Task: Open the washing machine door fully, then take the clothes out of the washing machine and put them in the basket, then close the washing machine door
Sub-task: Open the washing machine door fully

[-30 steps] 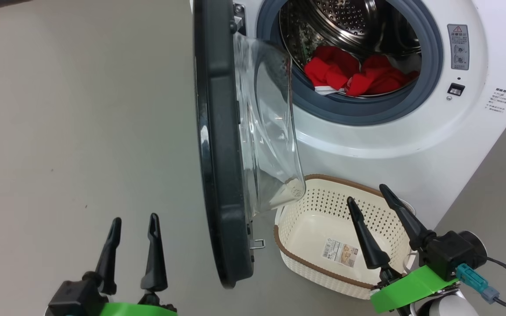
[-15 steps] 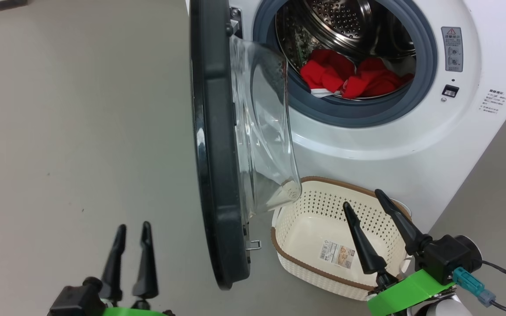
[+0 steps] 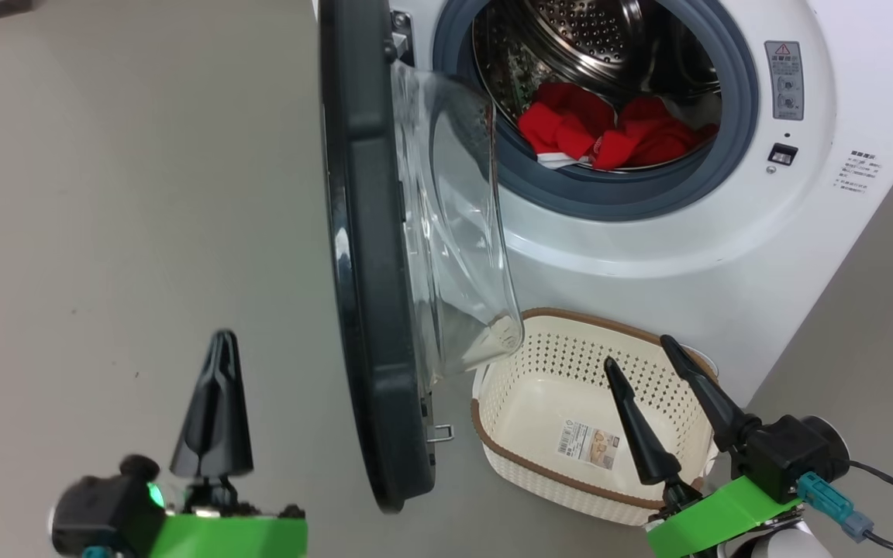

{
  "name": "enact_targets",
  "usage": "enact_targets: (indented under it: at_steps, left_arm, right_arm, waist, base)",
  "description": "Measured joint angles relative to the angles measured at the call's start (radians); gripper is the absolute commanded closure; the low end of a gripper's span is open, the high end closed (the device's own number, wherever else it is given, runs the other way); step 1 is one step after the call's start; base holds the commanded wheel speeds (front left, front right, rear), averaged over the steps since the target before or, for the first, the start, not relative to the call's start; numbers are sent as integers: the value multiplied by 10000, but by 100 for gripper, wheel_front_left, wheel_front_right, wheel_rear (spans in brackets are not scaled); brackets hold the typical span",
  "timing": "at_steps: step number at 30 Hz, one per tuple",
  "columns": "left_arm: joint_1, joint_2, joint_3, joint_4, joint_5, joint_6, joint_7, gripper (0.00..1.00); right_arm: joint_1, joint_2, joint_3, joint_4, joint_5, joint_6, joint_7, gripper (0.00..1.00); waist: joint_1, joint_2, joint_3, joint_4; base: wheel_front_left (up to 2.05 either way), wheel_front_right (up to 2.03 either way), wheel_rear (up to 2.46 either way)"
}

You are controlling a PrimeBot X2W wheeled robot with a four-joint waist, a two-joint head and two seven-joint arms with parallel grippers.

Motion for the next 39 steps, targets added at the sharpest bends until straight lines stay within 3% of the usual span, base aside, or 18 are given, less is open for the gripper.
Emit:
enact_targets:
  at_steps: [10, 20, 27, 39]
  left_arm:
    - [-954, 84, -546, -1764, 324, -144, 330, 100]
    - [-1305, 82, -2176, -3254, 364, -506, 1536, 100]
    - [-1136, 79, -3187, -2487, -100, -639, 2393, 100]
    - [-918, 98, -3229, -155, -506, -686, 2245, 100]
  right_arm:
    - [-4, 0, -6, -50, 0, 0, 0, 0]
    - [-38, 0, -17, -59, 0, 0, 0, 0]
    - [-37, 0, -23, -84, 56, 0, 0, 0]
    - [-37, 0, 42, -136, 82, 0, 0, 0]
  waist:
    - [0, 0, 121, -165]
    - [0, 0, 198, -415]
    - [0, 0, 126, -535]
    - [0, 0, 224, -598]
  base:
    - [0, 0, 0]
    - [0, 0, 0]
    - [0, 0, 0]
    - [0, 0, 0]
